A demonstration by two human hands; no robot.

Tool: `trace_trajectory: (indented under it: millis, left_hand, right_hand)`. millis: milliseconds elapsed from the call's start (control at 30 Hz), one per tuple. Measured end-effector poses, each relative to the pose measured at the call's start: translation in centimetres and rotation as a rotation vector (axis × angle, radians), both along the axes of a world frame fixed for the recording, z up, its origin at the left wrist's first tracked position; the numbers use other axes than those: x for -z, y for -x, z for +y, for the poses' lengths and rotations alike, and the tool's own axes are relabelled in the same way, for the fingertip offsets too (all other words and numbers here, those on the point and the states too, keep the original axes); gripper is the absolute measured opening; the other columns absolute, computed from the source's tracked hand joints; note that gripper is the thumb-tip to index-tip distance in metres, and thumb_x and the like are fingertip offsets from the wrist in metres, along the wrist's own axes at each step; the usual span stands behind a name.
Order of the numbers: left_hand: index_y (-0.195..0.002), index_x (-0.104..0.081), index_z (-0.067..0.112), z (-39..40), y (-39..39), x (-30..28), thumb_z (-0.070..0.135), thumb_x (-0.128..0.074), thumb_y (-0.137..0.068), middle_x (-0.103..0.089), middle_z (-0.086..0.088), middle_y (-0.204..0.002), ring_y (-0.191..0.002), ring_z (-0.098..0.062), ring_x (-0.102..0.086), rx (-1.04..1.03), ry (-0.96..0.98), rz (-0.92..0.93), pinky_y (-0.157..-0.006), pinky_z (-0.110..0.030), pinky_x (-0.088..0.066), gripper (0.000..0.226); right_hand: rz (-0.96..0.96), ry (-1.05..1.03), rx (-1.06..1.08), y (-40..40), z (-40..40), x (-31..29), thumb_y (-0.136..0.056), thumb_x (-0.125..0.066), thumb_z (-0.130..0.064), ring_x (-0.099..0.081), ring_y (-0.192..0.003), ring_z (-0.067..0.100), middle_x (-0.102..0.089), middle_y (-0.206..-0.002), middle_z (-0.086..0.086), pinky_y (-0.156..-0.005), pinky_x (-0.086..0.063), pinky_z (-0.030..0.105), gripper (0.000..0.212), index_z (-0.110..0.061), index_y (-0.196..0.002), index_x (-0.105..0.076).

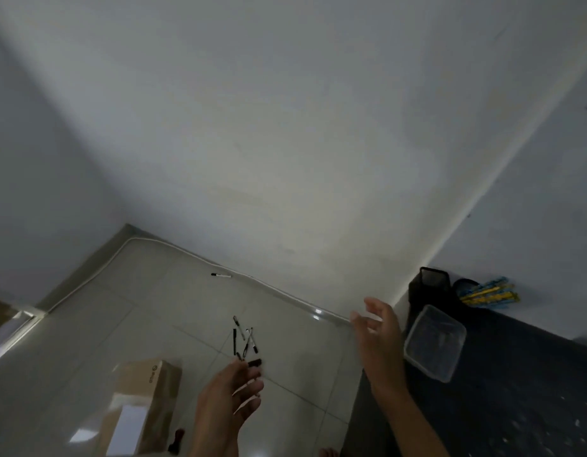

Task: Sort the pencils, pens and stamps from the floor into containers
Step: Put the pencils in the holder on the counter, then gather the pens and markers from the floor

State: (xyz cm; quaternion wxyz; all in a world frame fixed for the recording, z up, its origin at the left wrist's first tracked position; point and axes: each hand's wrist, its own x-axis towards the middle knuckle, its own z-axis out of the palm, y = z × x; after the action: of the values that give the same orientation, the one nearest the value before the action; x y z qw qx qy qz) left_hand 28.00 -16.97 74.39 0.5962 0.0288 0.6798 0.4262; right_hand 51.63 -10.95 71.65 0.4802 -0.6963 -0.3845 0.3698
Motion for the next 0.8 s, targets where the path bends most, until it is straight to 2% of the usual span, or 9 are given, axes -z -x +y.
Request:
trace_trajectory:
  millis: [133,233,400,500,600,667,800]
  left_hand:
    - [-0.109,-0.067,0.006,-1.2,5.9,0.2,0.031,-0.059,-0.103,-0.075,-0.014,-0.104,-0.089,-0.029,-0.069,-0.099,-0.021,-0.042,-0.071,-0.039,-0.051,0.027]
    - [-0.113,-0.066,0.005,-2.0,10.0,0.7,0.032,-0.059,-0.104,-0.076,-0.015,-0.107,-0.091,-0.029,-0.07,-0.164,-0.037,-0.053,-0.073,-0.04,-0.053,0.03]
    - [-0.112,-0.066,0.003,-2.8,16.3,1.3,0.029,-0.06,-0.104,-0.076,-0.017,-0.105,-0.093,-0.031,-0.07,-0.231,-0.063,-0.048,-0.078,-0.04,-0.055,0.028]
    - [-0.111,-0.067,0.003,-3.4,19.4,2.4,0.029,-0.061,-0.103,-0.077,-0.016,-0.104,-0.091,-0.03,-0.071,-0.257,-0.054,-0.025,-0.078,-0.041,-0.056,0.028]
    - [-0.112,-0.067,0.002,-3.2,22.1,3.9,0.03,-0.061,-0.103,-0.076,-0.018,-0.106,-0.086,-0.028,-0.069,-0.246,-0.04,-0.012,-0.072,-0.038,-0.055,0.03]
    - [-0.111,-0.067,0.002,-3.0,23.2,4.8,0.029,-0.059,-0.104,-0.075,-0.02,-0.106,-0.082,-0.027,-0.067,-0.239,-0.03,-0.005,-0.069,-0.037,-0.055,0.029]
    - [-0.112,-0.068,0.002,-2.8,24.7,6.5,0.027,-0.058,-0.104,-0.074,-0.024,-0.107,-0.087,-0.031,-0.068,-0.236,-0.023,0.056,-0.075,-0.041,-0.055,0.028]
  right_hand:
    - [-0.033,-0.006,-0.15,6.0,-1.1,-2.0,-0.098,-0.069,-0.026,-0.062,-0.1,-0.002,-0.06,-0.119,-0.018,-0.072,-0.049,0.019,0.029,-0.034,-0.124,-0.059]
    - [-0.078,0.007,-0.223,9.5,-1.5,-2.3,-0.098,-0.068,-0.028,-0.061,-0.103,-0.001,-0.058,-0.119,-0.018,-0.072,-0.047,0.016,0.03,-0.033,-0.126,-0.058]
    - [-0.144,0.009,-0.275,15.0,-1.2,-1.8,-0.098,-0.069,-0.025,-0.061,-0.102,0.001,-0.061,-0.118,-0.013,-0.075,-0.048,0.02,0.03,-0.033,-0.124,-0.059]
    - [-0.182,-0.001,-0.309,18.2,-1.0,-1.3,-0.096,-0.07,-0.025,-0.063,-0.103,0.006,-0.063,-0.116,-0.009,-0.08,-0.054,0.027,0.028,-0.034,-0.121,-0.061]
    - [-0.215,-0.027,-0.349,21.2,0.0,-0.5,-0.095,-0.071,-0.024,-0.066,-0.102,0.012,-0.065,-0.113,-0.005,-0.084,-0.057,0.034,0.029,-0.031,-0.122,-0.062]
    - [-0.225,-0.041,-0.378,22.8,0.9,0.2,-0.095,-0.072,-0.022,-0.067,-0.101,0.015,-0.066,-0.112,-0.003,-0.083,-0.057,0.034,0.029,-0.029,-0.121,-0.063]
    - [-0.214,-0.026,-0.436,25.3,3.1,2.7,-0.095,-0.071,-0.02,-0.067,-0.1,0.011,-0.067,-0.11,-0.004,-0.082,-0.055,0.029,0.025,-0.026,-0.118,-0.065]
